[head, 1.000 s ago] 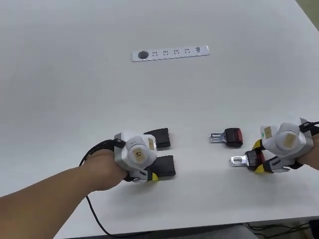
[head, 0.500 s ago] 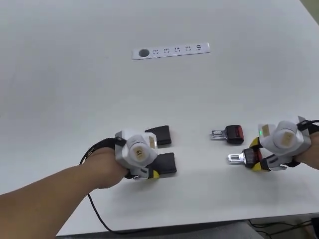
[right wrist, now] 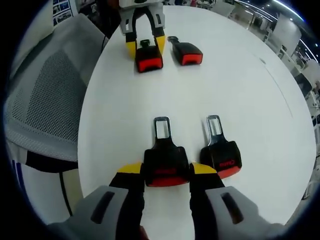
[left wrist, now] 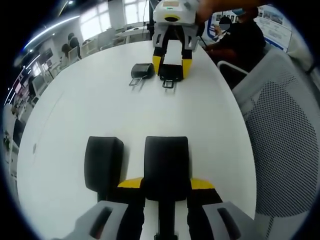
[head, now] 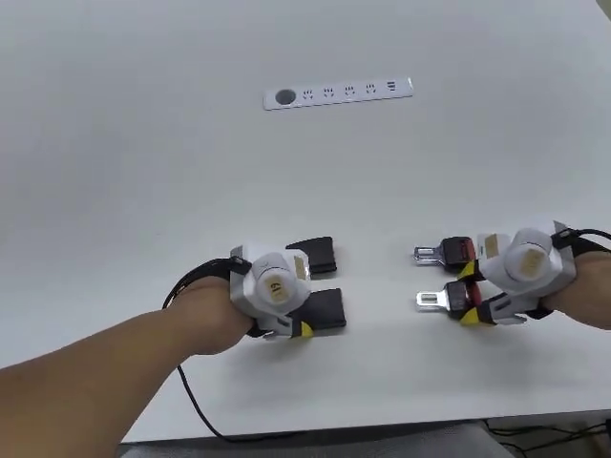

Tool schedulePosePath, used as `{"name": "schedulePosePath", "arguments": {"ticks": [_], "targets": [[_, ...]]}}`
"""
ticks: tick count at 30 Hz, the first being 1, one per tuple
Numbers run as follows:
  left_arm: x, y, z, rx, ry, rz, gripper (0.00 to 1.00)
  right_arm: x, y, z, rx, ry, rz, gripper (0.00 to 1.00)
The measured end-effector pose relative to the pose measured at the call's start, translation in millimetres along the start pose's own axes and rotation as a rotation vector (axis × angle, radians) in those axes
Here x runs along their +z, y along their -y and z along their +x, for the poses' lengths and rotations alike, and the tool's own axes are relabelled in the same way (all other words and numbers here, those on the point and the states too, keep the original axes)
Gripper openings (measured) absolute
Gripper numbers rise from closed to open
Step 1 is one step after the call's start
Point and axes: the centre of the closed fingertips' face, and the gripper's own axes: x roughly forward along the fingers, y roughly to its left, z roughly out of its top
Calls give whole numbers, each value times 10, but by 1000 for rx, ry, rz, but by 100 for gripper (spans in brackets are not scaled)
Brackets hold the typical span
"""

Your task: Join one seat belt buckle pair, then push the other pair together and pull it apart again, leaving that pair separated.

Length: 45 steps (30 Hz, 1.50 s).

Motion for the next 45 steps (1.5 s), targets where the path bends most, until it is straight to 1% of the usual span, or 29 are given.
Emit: {"name": "schedulePosePath", "arguments": {"ticks": [4, 12, 14, 16, 18, 22, 26, 32, 36, 38, 41, 43, 44, 45], "targets": [[6, 4, -3, 1, -3, -3, 33, 140, -27, 64, 7, 29, 3, 34], [18, 7, -4, 2, 2, -3, 33, 337, -72, 169, 7, 47, -15, 34], [14, 4, 2, 2, 3, -4, 33, 400, -120, 184, 5, 53, -16, 34], [15, 4, 2, 2, 3, -3, 33, 439, -83, 220, 3, 60, -17, 34], [17, 4, 1, 0, 2, -1, 33, 517, -133, 237, 1, 69, -11, 34], [16, 0, 6, -3, 8, 4, 33, 614, -111, 271, -6, 77, -1, 34], [21, 8, -2, -4, 9, 5, 33, 717, -147, 316, -2, 82, -9, 34], [16, 5, 2, -4, 8, 5, 33, 816, -149, 375, -7, 74, -23, 34], [-4, -5, 12, -1, 7, 1, 33, 902, -189, 407, -5, 69, -44, 34], [-5, -5, 13, -1, 6, 1, 33, 928, -174, 422, -5, 67, -47, 34], [-4, -4, 13, -1, 8, -2, 33, 925, -177, 416, -6, 52, -55, 34], [-5, -10, 18, 0, 7, -2, 33, 915, -170, 406, -8, 53, -56, 34], [-4, -9, 17, 0, 6, -2, 33, 914, -158, 404, -13, 58, -38, 34], [-3, -9, 18, 0, 5, -2, 33, 919, -157, 399, -15, 62, -35, 34]]}}
